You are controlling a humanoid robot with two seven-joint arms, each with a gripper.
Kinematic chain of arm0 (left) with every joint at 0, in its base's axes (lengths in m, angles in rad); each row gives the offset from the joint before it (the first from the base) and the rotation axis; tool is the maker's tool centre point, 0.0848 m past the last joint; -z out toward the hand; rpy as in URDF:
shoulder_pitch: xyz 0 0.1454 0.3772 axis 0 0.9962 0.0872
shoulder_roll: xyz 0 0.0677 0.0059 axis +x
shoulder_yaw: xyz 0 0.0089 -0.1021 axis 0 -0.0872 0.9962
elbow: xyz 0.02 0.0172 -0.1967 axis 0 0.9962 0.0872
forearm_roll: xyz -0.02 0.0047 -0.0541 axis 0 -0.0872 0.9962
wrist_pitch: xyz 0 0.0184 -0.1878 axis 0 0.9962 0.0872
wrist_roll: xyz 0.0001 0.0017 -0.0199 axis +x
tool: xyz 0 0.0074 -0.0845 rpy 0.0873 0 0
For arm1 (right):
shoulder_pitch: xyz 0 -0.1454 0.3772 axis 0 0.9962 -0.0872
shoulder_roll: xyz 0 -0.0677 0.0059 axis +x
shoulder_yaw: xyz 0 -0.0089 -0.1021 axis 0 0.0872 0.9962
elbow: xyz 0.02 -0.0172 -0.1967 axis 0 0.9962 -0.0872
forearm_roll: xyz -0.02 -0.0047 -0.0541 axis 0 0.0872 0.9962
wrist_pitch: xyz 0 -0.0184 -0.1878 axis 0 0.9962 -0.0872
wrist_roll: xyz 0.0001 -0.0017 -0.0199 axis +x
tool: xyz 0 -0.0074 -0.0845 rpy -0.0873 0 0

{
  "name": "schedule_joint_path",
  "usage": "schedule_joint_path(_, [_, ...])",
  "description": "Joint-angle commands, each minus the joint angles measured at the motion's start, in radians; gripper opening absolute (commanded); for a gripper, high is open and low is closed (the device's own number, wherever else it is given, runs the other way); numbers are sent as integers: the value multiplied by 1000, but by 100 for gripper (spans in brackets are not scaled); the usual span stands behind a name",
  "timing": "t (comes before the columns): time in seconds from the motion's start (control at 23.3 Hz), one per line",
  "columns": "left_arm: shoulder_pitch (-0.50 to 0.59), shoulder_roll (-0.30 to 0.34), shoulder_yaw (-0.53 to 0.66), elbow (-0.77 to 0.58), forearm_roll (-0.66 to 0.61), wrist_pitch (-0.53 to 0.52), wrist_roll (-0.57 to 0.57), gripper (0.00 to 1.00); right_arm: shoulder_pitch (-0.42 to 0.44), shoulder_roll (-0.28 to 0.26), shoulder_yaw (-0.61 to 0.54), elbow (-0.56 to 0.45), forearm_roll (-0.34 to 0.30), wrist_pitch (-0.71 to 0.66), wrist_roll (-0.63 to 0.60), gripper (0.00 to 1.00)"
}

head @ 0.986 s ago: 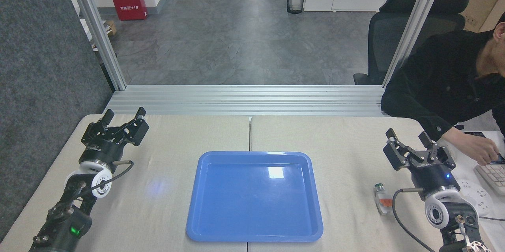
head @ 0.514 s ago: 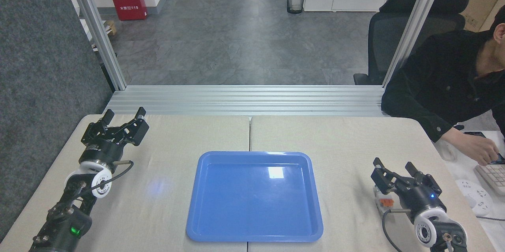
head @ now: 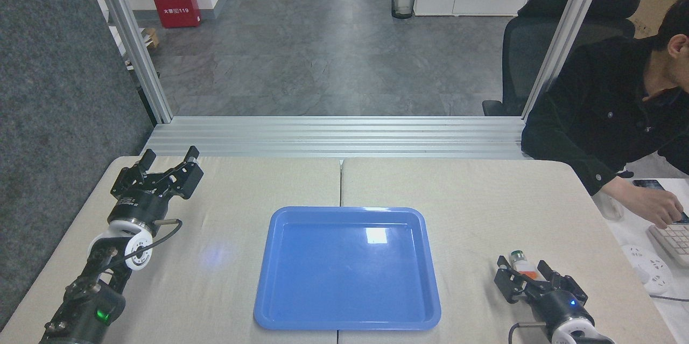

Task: Pick up switch part and place in tray
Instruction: 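Lower the right gripper onto the white-orange switch part and close it, then lift the switch part with the right gripper and carry it over the tray, then open the right gripper to release the switch part into the tray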

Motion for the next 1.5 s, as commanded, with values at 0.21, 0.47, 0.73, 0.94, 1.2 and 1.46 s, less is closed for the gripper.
schedule_joint_path(0.21, [1,0,0,0,0,1,0,100,20,28,21,56,13,2,-3,0])
schedule_joint_path(0.47, [1,0,0,0,0,1,0,100,-35,83,-47,-67,-74,8,-77,0])
schedule_joint_path(0.73, [1,0,0,0,0,1,0,100,-188,176,146,-232,-84,0,-31,0])
schedule_joint_path(0.94, [1,0,0,0,0,1,0,100,-174,184,558,-224,210,19,12,0])
schedule_joint_path(1.2, [1,0,0,-1,0,1,0,100,-84,238,648,-139,292,75,168,0])
schedule_joint_path(1.46, [1,0,0,0,0,1,0,100,-67,233,622,-46,222,166,169,0])
